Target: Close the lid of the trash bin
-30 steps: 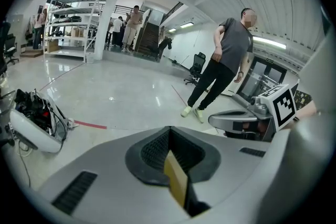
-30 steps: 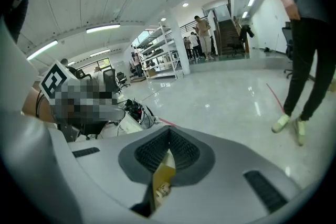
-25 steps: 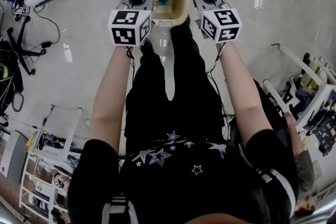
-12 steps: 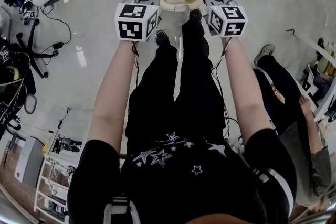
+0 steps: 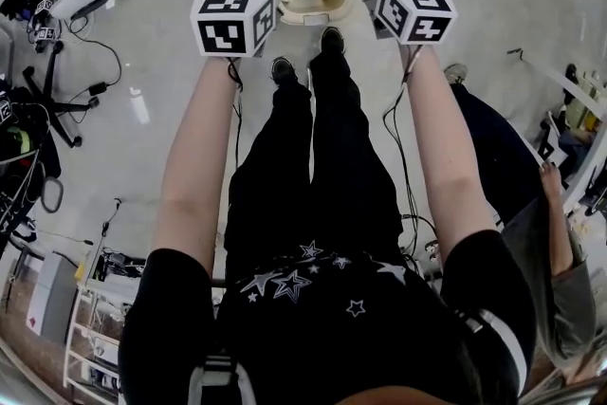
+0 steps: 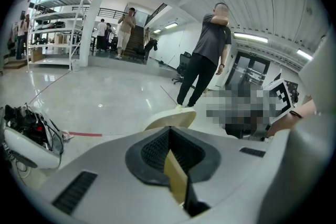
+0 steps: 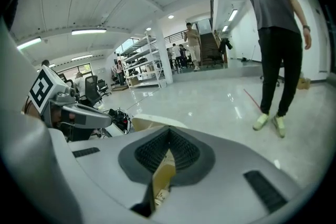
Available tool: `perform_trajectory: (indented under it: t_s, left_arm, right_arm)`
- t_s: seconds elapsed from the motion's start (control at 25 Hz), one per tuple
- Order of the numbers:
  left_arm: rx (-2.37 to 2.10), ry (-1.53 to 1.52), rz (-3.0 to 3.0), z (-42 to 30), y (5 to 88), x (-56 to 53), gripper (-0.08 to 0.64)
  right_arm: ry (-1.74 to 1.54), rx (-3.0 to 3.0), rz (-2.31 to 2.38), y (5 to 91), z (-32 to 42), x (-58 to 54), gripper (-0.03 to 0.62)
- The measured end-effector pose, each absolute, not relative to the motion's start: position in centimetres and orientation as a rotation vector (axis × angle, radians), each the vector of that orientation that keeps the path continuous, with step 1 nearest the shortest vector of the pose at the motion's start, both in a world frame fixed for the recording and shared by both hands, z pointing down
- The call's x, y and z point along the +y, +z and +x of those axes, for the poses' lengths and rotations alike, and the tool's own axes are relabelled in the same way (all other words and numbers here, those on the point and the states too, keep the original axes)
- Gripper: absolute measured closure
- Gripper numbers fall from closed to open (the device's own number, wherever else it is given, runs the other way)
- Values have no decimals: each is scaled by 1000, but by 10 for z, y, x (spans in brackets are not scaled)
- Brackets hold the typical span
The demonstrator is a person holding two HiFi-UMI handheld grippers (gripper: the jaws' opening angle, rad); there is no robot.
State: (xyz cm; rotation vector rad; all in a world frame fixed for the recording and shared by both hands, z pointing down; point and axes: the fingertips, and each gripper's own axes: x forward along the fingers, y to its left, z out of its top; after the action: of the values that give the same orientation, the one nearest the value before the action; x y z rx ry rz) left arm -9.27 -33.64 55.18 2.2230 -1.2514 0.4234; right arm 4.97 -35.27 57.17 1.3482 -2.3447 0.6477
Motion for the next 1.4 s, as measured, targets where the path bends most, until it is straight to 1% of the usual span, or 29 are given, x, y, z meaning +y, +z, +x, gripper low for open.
perform_trajectory:
  t_s: [0.32,0.6,0.88,1.4]
  left_arm:
    - [-1296,457,2226,-78,548,-390,549]
    - [-1335,494,2224,-78,553,-409,549]
    - [-1316,501,2153,-89,578,-378,549]
    - [-1206,597,2048,-78,654,-304,549]
  right_arm:
    - [651,-2350,1276,578,43,-411,597]
    - [711,-2363,1133,589,37,-408,597]
    - [722,-2323,1034,616,28,-362,597]
    - [840,-2225,1008,684,43,-295,597]
